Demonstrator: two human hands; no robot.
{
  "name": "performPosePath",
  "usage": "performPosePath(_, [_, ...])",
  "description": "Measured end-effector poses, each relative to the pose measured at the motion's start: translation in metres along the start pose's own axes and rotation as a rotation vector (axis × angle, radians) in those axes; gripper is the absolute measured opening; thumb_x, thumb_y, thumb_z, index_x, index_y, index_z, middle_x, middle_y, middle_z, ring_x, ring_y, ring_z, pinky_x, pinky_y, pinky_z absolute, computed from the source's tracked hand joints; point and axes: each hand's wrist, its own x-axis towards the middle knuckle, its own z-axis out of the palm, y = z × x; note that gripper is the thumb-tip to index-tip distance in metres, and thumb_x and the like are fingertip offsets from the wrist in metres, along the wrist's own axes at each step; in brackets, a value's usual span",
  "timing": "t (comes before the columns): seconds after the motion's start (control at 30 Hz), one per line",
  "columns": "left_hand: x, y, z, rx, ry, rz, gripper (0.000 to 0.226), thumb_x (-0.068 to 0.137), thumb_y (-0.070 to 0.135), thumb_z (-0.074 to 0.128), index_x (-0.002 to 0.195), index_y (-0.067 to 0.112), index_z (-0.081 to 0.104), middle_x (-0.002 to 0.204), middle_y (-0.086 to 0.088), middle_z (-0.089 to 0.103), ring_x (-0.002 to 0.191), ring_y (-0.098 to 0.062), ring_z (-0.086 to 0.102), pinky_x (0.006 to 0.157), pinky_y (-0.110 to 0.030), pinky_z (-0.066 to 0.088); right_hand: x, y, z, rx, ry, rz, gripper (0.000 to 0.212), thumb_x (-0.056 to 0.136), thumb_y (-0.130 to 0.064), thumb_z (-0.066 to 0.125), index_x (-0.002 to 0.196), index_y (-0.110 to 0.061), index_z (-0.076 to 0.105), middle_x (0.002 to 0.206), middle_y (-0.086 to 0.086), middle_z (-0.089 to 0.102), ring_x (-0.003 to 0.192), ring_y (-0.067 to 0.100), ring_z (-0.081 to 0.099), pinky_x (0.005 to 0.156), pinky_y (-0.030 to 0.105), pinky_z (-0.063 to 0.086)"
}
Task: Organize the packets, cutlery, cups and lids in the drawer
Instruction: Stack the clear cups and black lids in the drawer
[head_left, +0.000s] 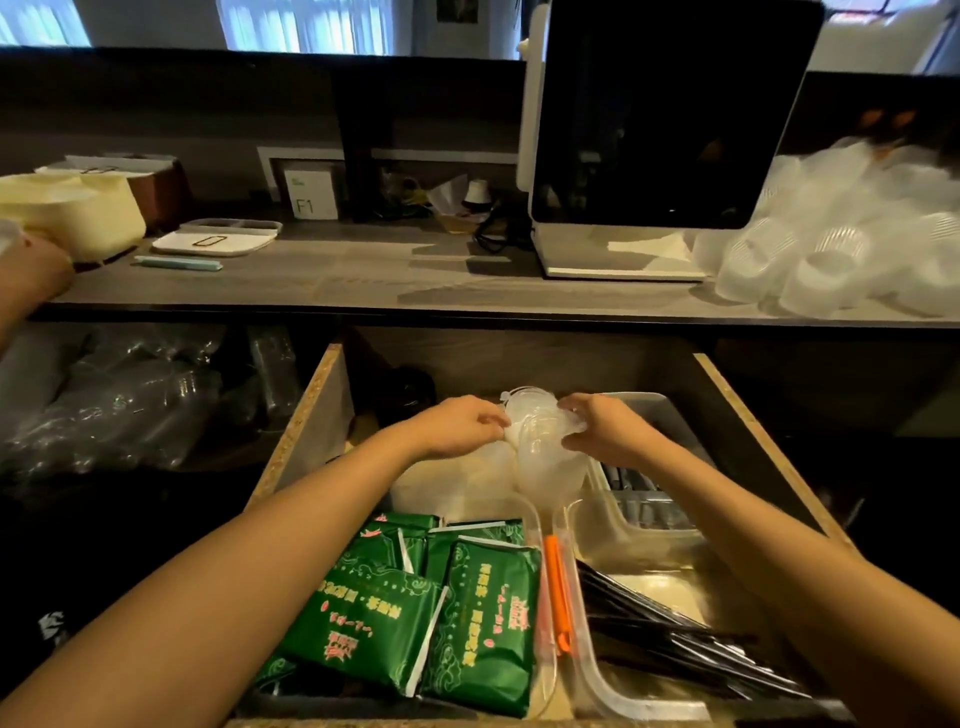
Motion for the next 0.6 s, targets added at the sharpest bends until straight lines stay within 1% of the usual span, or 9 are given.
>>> performPosePath(0.1, [0.012, -0.007, 0.0, -0.02, -0.166, -0.011, 0.038, 0.098, 0.026, 0.062, 0.135, 0.018, 0.063, 0.137, -0.001, 0.062, 0.123, -0.014, 0.058, 0.102, -0.027, 0.045, 0.004, 0.012, 0.003, 0.025, 0.054, 0.007, 0.044, 0.089, -0.009, 0.061, 0.132, -0.017, 0.06, 0.128, 0.009, 0.064, 0.109, 0.025, 0.064, 0.088, 0.031, 0.052])
performPosePath(0.13, [0.016, -0.009, 0.001, -0.03, -0.203, -0.013, 0.039, 0.097, 0.026, 0.065, 0.135, 0.017, 0.063, 0.137, -0.001, 0.062, 0.122, -0.014, 0.058, 0.104, -0.029, 0.045, 0.004, 0.017, 0.002, 0.047, 0.09, 0.011, 0.041, 0.088, -0.006, 0.059, 0.127, -0.016, 0.064, 0.123, 0.009, 0.067, 0.105, 0.025, 0.065, 0.085, 0.031, 0.053])
performPosePath(0.23, [0.026, -0.016, 0.005, -0.039, -0.246, 0.005, 0.04, 0.093, 0.025, 0.071, 0.132, 0.019, 0.065, 0.134, 0.001, 0.061, 0.122, -0.016, 0.055, 0.11, -0.037, 0.043, 0.003, 0.03, -0.001, 0.161, 0.192, 0.012, 0.038, 0.086, -0.002, 0.058, 0.121, -0.014, 0.069, 0.115, 0.008, 0.071, 0.099, 0.023, 0.067, 0.082, 0.032, 0.057])
performPosePath(0.33, [0.032, -0.017, 0.006, -0.084, -0.254, 0.031, 0.041, 0.091, 0.028, 0.073, 0.131, 0.021, 0.066, 0.137, 0.001, 0.06, 0.128, -0.019, 0.053, 0.114, -0.042, 0.04, 0.001, 0.034, -0.003, 0.224, 0.198, -0.001, 0.037, 0.088, -0.003, 0.059, 0.122, -0.013, 0.068, 0.117, 0.008, 0.07, 0.102, 0.022, 0.066, 0.082, 0.029, 0.056])
performPosePath(0.37, [0.034, -0.016, 0.006, -0.081, -0.286, 0.03, 0.045, 0.09, 0.031, 0.073, 0.134, 0.022, 0.064, 0.142, 0.001, 0.056, 0.133, -0.02, 0.049, 0.116, -0.042, 0.037, 0.001, 0.035, -0.003, 0.225, 0.2, -0.01, 0.037, 0.088, -0.003, 0.059, 0.122, -0.013, 0.069, 0.116, 0.008, 0.07, 0.101, 0.022, 0.066, 0.083, 0.029, 0.056])
performPosePath(0.43, [0.034, -0.015, 0.002, -0.043, -0.378, 0.006, 0.056, 0.089, 0.034, 0.074, 0.141, 0.027, 0.056, 0.155, 0.002, 0.042, 0.143, -0.02, 0.035, 0.118, -0.04, 0.029, 0.0, 0.037, -0.002, 0.228, 0.198, -0.023, 0.034, 0.087, -0.006, 0.059, 0.117, -0.015, 0.072, 0.109, 0.008, 0.073, 0.095, 0.021, 0.068, 0.082, 0.034, 0.058])
performPosePath(0.5, [0.036, -0.021, -0.003, 0.013, -0.442, -0.005, 0.062, 0.087, 0.034, 0.076, 0.144, 0.033, 0.051, 0.159, 0.005, 0.034, 0.146, -0.017, 0.027, 0.12, -0.04, 0.025, 0.0, 0.039, 0.0, 0.233, 0.197, -0.041, 0.029, 0.088, -0.008, 0.059, 0.109, -0.018, 0.074, 0.1, 0.006, 0.074, 0.087, 0.019, 0.068, 0.077, 0.034, 0.059])
performPosePath(0.53, [0.038, -0.025, -0.004, 0.033, -0.45, -0.001, 0.063, 0.086, 0.033, 0.077, 0.144, 0.034, 0.051, 0.158, 0.007, 0.035, 0.145, -0.016, 0.028, 0.119, -0.039, 0.027, -0.001, 0.039, 0.0, 0.24, 0.199, -0.042, 0.028, 0.088, -0.008, 0.06, 0.11, -0.018, 0.074, 0.099, 0.004, 0.074, 0.086, 0.018, 0.068, 0.076, 0.033, 0.059])
performPosePath(0.6, [0.039, -0.031, -0.005, 0.017, -0.414, 0.018, 0.058, 0.088, 0.031, 0.075, 0.142, 0.032, 0.053, 0.145, 0.01, 0.046, 0.139, -0.016, 0.04, 0.114, -0.035, 0.035, -0.002, 0.039, 0.0, 0.258, 0.207, -0.033, 0.028, 0.089, -0.008, 0.062, 0.113, -0.016, 0.072, 0.098, 0.004, 0.074, 0.087, 0.017, 0.068, 0.079, 0.035, 0.059])
